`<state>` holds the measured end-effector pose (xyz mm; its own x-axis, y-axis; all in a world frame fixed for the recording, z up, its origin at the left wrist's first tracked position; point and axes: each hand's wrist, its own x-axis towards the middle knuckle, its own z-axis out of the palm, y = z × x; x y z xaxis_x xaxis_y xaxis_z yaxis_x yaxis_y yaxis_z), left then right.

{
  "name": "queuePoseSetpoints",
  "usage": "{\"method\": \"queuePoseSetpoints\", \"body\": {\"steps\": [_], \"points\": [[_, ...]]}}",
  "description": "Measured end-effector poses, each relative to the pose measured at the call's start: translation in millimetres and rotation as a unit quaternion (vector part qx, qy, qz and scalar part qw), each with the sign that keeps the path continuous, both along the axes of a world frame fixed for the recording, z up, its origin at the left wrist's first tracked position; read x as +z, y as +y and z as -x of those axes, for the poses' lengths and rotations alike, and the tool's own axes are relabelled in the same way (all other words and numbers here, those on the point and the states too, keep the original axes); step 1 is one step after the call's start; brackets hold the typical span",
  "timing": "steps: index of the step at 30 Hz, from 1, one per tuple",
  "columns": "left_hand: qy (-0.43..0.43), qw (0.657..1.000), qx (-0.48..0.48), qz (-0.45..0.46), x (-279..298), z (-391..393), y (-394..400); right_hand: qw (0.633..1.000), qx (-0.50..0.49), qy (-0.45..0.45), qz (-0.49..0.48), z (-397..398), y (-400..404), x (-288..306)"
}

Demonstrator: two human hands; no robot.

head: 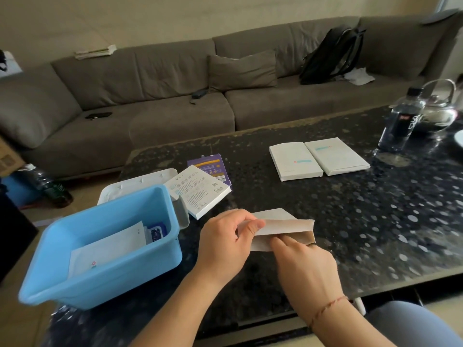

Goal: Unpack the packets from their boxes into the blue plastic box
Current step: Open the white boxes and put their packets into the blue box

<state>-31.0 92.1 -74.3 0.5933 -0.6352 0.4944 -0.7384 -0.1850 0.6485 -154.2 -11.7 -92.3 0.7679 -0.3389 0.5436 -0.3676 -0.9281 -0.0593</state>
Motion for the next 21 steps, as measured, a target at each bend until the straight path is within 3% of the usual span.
{"method": "queuePoseSetpoints", "body": {"steps": [7,15,19,21], "points": [[0.060,0.996,-0.067,-0.006,-5,1,9,0.989,0.080,-0.110,0.053,49,9,-8],[0.040,0.993,-0.105,-0.036,-16,13,22,0.986,0.151,-0.038,0.054,104,4,21],[-0.052,0.988,-0.129,-0.074,-43,25,31,0.967,0.235,-0.064,-0.073,113,-25,69],[-0.091,0.977,-0.152,-0.117,-54,30,35,0.921,0.327,-0.061,-0.201,103,-46,88]]}}
